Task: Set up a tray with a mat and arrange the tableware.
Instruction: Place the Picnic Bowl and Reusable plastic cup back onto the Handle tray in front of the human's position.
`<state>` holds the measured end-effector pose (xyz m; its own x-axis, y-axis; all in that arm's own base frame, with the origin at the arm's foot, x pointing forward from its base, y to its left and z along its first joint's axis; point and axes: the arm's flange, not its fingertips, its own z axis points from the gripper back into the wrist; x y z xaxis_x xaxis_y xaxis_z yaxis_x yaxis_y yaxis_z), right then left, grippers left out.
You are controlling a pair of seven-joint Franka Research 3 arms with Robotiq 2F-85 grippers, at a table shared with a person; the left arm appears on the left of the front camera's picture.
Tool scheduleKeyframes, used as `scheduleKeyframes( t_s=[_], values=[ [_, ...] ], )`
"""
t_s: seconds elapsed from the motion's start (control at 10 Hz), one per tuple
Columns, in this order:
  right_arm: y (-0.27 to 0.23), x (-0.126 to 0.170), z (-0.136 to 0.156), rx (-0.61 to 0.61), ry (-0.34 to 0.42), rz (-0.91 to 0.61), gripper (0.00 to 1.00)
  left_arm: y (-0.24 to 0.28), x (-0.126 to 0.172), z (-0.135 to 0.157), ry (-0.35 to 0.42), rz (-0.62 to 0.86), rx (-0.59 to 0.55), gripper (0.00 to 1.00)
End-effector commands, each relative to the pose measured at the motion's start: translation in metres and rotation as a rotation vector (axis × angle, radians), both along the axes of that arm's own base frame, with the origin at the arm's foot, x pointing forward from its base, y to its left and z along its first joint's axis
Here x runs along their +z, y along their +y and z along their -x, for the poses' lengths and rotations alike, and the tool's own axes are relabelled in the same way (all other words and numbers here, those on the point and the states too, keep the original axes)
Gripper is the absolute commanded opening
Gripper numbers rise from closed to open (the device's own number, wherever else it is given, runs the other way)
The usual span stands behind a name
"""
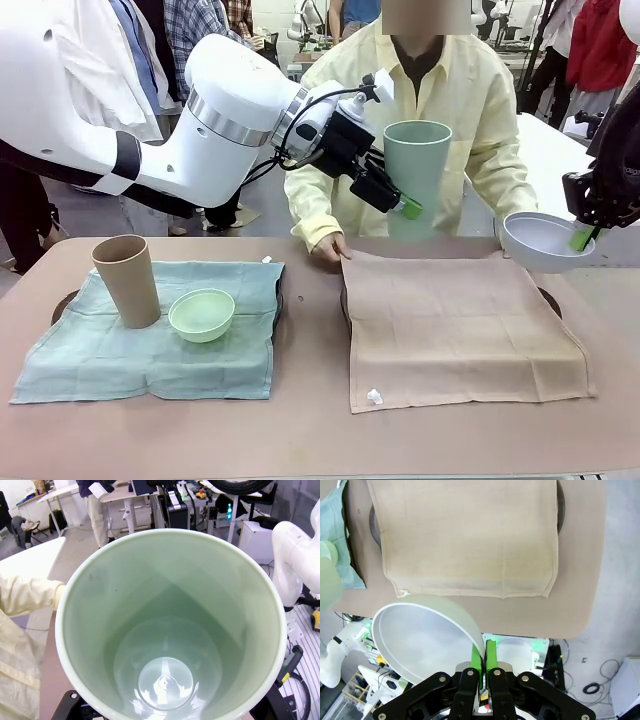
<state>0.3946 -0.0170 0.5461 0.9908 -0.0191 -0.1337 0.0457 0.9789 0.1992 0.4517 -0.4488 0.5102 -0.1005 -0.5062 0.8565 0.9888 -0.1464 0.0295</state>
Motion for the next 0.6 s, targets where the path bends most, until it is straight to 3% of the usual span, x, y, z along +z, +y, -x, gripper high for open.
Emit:
scheduleKeyframes(
  t_s=[0.0,0.2,0.3,0.5],
  values=[
    [-0.001,-0.002,0.001,-0.001,-0.001,0.0,0.0,0.001,0.003,0.001,-0.011,0.003,-0.01,0.78],
    [-0.001,-0.002,0.001,-0.001,-0.001,0.0,0.0,0.001,0.003,0.001,-0.011,0.003,-0.01,0.78],
    [-0.001,-0.002,0.001,-0.001,-0.001,0.0,0.0,0.0,0.0,0.0,0.0,0.0,0.0,0.84],
    [0.0,-0.008,-0.011,-0.029,0.01,0.02,0.04,-0.001,-0.022,-0.024,0.075,0.019,0.019,0.84]
  ],
)
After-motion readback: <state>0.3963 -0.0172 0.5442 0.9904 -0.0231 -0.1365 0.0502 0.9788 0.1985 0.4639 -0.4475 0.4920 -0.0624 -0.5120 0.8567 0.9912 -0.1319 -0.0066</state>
